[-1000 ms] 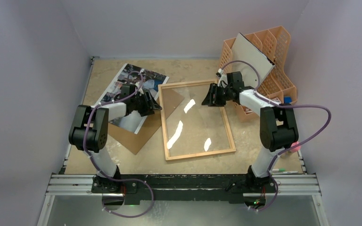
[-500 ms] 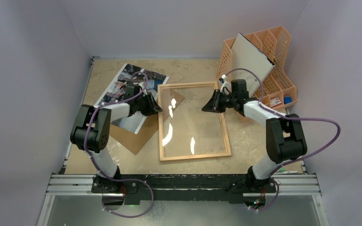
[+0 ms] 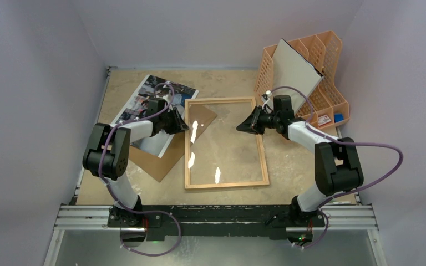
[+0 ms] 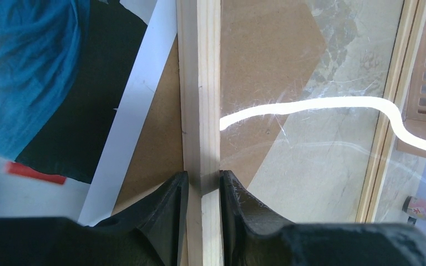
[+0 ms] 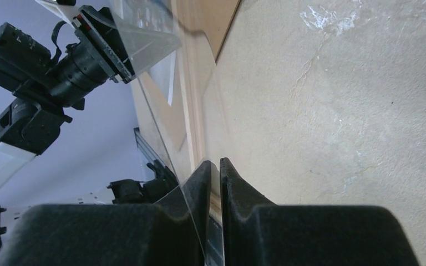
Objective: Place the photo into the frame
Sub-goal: Place the photo frame item in the photo frame.
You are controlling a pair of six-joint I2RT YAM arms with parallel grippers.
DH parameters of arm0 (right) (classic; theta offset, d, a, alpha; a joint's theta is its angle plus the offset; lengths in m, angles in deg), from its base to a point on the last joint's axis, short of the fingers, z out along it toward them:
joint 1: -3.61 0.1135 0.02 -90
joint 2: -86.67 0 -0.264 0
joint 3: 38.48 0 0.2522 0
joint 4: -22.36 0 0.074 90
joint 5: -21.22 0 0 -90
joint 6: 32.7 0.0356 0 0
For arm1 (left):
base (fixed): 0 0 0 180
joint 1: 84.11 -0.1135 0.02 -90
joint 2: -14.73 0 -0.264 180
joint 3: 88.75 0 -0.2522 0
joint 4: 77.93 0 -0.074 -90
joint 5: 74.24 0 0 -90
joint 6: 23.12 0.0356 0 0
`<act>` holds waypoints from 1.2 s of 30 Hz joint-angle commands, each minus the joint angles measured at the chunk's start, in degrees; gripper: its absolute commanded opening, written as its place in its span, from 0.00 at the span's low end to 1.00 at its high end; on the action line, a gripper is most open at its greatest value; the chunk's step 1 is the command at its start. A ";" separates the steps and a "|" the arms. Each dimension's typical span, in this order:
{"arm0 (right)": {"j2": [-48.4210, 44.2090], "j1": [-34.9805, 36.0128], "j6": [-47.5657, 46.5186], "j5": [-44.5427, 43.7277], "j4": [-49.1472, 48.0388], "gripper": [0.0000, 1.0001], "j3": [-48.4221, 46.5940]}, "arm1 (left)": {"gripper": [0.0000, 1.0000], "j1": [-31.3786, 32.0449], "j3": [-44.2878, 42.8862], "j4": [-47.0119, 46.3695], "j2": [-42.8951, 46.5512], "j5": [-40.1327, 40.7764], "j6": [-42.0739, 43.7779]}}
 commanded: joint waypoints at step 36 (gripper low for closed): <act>5.81 0.09 -0.95 5.58 -0.68 0.00 2.22 | 0.28 -0.01 1.57 -4.20 3.23 5.39 3.90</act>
